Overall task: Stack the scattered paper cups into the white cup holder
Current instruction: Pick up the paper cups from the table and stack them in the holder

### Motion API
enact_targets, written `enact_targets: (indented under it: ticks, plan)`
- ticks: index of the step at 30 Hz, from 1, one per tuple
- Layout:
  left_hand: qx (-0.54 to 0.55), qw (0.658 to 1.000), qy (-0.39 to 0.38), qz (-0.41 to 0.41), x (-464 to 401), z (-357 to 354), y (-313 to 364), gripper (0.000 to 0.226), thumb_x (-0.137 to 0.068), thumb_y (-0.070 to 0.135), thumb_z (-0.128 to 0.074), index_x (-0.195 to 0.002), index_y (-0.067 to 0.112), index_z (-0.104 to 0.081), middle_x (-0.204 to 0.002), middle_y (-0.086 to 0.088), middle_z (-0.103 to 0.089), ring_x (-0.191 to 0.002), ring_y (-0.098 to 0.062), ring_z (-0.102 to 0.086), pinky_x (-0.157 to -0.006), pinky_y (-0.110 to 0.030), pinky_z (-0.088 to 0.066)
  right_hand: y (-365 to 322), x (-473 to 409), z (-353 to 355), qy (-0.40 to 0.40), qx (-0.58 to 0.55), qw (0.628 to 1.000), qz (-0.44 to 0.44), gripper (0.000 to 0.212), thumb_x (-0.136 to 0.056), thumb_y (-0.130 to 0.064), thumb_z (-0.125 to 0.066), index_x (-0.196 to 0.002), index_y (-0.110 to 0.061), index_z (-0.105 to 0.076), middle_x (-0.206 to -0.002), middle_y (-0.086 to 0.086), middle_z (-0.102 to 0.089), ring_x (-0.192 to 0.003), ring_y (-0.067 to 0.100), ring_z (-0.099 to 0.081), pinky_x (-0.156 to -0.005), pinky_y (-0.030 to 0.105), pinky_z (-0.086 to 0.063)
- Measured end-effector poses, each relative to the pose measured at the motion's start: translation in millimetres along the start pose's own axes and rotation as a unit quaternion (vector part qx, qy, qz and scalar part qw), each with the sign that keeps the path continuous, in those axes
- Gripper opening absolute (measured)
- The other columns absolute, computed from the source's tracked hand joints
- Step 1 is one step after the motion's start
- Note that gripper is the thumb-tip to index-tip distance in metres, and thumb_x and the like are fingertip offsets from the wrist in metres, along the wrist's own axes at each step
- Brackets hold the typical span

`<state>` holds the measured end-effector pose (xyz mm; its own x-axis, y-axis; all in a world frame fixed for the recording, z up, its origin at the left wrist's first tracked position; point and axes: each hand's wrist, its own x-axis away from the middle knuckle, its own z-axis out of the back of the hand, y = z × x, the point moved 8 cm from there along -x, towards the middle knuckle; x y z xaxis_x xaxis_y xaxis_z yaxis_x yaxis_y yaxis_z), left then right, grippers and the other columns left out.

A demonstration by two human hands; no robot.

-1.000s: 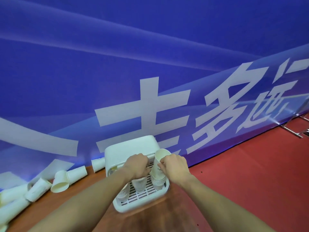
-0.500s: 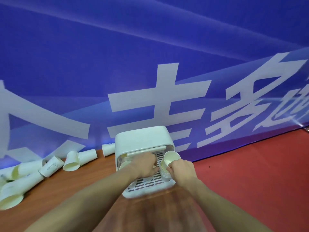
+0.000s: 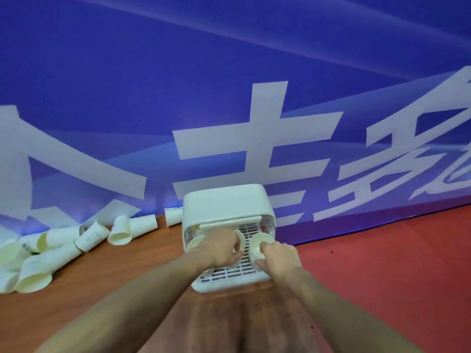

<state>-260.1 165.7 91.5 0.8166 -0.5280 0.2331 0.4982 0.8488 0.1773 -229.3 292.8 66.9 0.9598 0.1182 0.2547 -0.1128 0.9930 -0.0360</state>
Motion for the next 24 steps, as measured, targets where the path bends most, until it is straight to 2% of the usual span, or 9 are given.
enact_targets:
  ticks: [3, 10, 13, 17, 20, 24]
  plan:
    - [-0.002, 1.0, 0.0, 0.007, 7, 13, -4, 0.027, -0.09, 0.041, -0.056, -0.095, 0.018, -0.07, -0.099, -0.006, -0.071, -0.094, -0.026, -0.063, -0.075, -0.031, -0.045, -11, 1, 27, 0.038, -0.012, 0.999, 0.019, 0.037, -0.097, -0.05, -0.043, -0.109, -0.018, -0.058, -0.107, 0.006, -0.067, -0.1, 0.03, -0.063, -0.071, 0.034, -0.037]
    - [-0.023, 0.997, 0.057, 0.053, 48, 86, -40, 0.027, -0.089, 0.042, -0.055, -0.095, 0.021, -0.071, -0.096, -0.006, -0.069, -0.091, -0.025, -0.063, -0.07, -0.028, -0.043, -64, -12, 117, 0.115, -0.013, 0.992, 0.06, 0.036, -0.097, -0.047, -0.04, -0.102, -0.018, -0.062, -0.098, 0.006, -0.068, -0.091, 0.027, -0.063, -0.069, 0.033, -0.038]
    - [-0.046, 0.992, 0.085, 0.086, 75, 122, -73, 0.029, -0.091, 0.042, -0.054, -0.1, 0.02, -0.069, -0.1, -0.005, -0.068, -0.095, -0.026, -0.062, -0.077, -0.031, -0.047, -96, -16, 153, 0.143, -0.009, 0.986, 0.085, 0.036, -0.097, -0.047, -0.04, -0.1, -0.018, -0.063, -0.097, 0.004, -0.068, -0.089, 0.026, -0.063, -0.07, 0.033, -0.04]
    - [-0.05, 0.981, 0.112, 0.148, 124, 157, -127, 0.028, -0.089, 0.041, -0.054, -0.096, 0.019, -0.069, -0.095, -0.004, -0.069, -0.091, -0.026, -0.062, -0.069, -0.029, -0.044, -146, -18, 190, 0.159, -0.002, 0.98, 0.122, 0.031, -0.096, -0.043, -0.04, -0.084, -0.018, -0.055, -0.081, 0.003, -0.059, -0.079, 0.028, -0.059, -0.063, 0.032, -0.037]
    - [-0.054, 0.973, 0.115, 0.194, 163, 166, -167, 0.025, -0.089, 0.042, -0.054, -0.093, 0.02, -0.068, -0.096, -0.002, -0.068, -0.091, -0.025, -0.062, -0.07, -0.03, -0.047, -188, -18, 208, 0.177, 0.011, 0.973, 0.147, 0.032, -0.096, -0.04, -0.04, -0.087, -0.015, -0.058, -0.079, 0.003, -0.058, -0.076, 0.028, -0.057, -0.063, 0.032, -0.039]
    - [-0.064, 0.956, 0.124, 0.256, 221, 168, -212, 0.026, -0.089, 0.044, -0.055, -0.093, 0.021, -0.066, -0.097, -0.002, -0.066, -0.091, -0.025, -0.063, -0.066, -0.029, -0.042, -255, -13, 216, 0.182, 0.026, 0.964, 0.194, 0.033, -0.096, -0.04, -0.04, -0.087, -0.015, -0.059, -0.079, 0.003, -0.057, -0.076, 0.029, -0.057, -0.064, 0.032, -0.038]
